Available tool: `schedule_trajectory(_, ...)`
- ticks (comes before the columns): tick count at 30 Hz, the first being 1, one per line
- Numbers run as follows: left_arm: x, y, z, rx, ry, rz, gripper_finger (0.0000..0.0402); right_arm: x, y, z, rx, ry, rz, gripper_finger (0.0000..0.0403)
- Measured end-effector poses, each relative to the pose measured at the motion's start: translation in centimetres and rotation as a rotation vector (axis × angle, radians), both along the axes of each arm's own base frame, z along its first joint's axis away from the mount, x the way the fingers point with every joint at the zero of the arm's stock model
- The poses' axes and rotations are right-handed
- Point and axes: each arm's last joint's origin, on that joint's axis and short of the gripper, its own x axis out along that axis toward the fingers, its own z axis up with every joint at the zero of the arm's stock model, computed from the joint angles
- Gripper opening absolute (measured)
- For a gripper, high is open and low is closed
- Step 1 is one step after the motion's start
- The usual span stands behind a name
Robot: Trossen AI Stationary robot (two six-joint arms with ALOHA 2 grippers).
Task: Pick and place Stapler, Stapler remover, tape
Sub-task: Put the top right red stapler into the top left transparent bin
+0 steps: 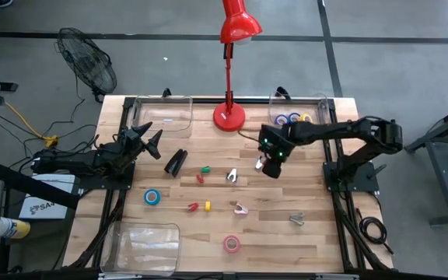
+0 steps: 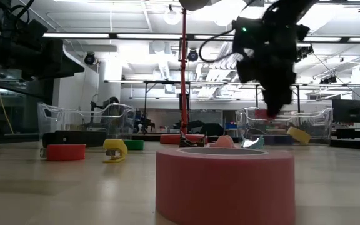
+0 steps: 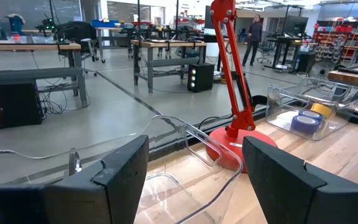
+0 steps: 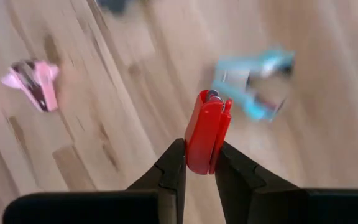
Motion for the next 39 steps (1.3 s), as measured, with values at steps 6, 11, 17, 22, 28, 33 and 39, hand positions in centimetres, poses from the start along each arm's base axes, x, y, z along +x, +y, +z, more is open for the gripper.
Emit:
schedule_trajectory(6, 0.0, 0.0, 0.0, 0.000, 0.000, 0.000, 0.0254, 1.3, -2.4, 3.5, -0.133, -0.158, 0.147, 0.0056)
schedule_trajectory(11, 0.0, 0.0, 0.0, 0.000, 0.001, 0.000, 0.0254, 2.1, -3.8, 6.4, -0.264, -0.276, 0.286, 0.0057)
schedule_trajectory(17, 0.0, 0.0, 0.0, 0.000, 0.001, 0.000, 0.0254, 2.5, -4.9, 7.9, -0.399, -0.361, 0.401, 0.0057)
schedule_trajectory(22, 0.0, 0.0, 0.0, 0.000, 0.000, 0.000, 0.0254, 2.6, -5.7, 8.2, -0.450, -0.397, 0.417, 0.0057)
schedule_trajectory(28, 0.0, 0.0, 0.0, 0.000, 0.000, 0.000, 0.0254, 2.6, -6.1, 8.2, -0.460, -0.407, 0.400, 0.0057)
schedule_trajectory(33, 0.0, 0.0, 0.2, -0.003, -0.031, -0.001, 0.0254, 2.6, -6.0, 8.2, -0.450, -0.407, 0.385, 0.0057)
schedule_trajectory(39, 0.0, 0.0, 0.7, -0.072, -0.171, -0.007, 0.0254, 2.5, -6.1, 8.2, -0.469, -0.391, 0.373, 0.0057)
